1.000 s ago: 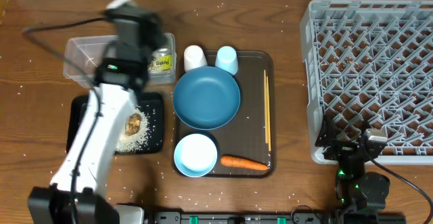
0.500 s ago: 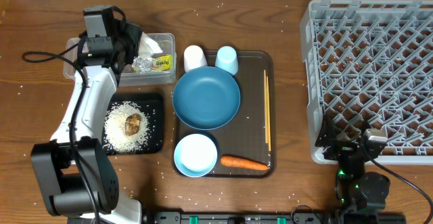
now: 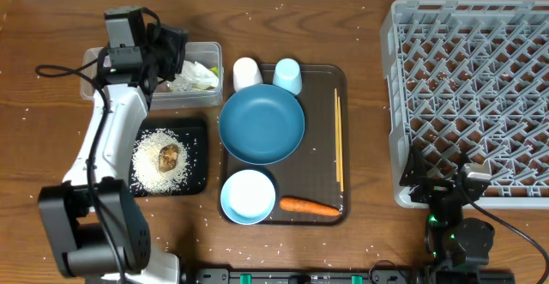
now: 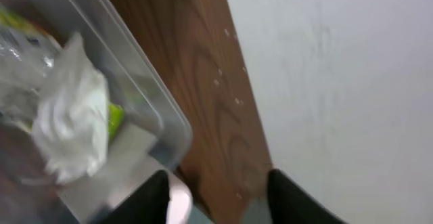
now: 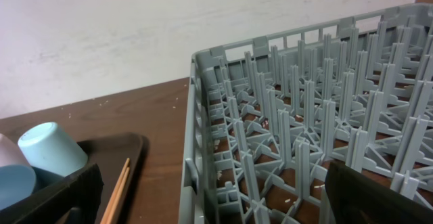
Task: Sort waste into correct bins and load items into the dishwasher rack
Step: 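Move the left gripper back over the dark tray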
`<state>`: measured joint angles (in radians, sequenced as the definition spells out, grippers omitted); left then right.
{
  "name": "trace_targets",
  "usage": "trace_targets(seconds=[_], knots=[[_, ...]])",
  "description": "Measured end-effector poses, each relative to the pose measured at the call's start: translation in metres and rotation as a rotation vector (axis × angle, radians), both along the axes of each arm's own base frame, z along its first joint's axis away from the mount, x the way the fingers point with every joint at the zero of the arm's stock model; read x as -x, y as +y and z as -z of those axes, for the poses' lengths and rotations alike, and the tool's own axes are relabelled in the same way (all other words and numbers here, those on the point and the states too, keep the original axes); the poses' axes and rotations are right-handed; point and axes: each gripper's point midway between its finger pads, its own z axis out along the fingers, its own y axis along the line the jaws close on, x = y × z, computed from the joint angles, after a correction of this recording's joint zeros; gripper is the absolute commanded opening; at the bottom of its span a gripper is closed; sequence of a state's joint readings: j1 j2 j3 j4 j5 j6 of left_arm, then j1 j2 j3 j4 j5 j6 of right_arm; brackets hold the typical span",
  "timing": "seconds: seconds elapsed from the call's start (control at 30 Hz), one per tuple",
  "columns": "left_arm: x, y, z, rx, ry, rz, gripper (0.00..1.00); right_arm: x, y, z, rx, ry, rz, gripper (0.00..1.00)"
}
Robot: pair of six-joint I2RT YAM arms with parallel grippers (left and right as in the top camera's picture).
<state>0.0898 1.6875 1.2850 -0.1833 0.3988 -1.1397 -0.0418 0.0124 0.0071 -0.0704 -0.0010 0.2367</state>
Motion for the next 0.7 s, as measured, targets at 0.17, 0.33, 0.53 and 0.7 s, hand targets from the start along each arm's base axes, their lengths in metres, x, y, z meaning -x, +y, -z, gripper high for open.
trace_targets(seconds=[0.17,0.33,0.53,0.7], knots=[[0.019,-0.026,-0.062,-0.014,-0.165,0.174,0.63,0.0,0.0,0.0,0.0,0.0,0.0,0.99],[0.081,-0.095,-0.127,-0.088,-0.355,0.511,0.85,0.0,0.0,0.0,0.0,0.0,0.0,0.99],[0.166,-0.197,-0.1,-0.186,-0.261,0.874,0.86,0.0,0.0,0.0,0.0,0.0,0.0,0.99],[0.206,-0.258,-0.04,-0.437,-0.135,1.02,0.97,0.0,0.0,0.0,0.0,0.0,0.0,0.99]])
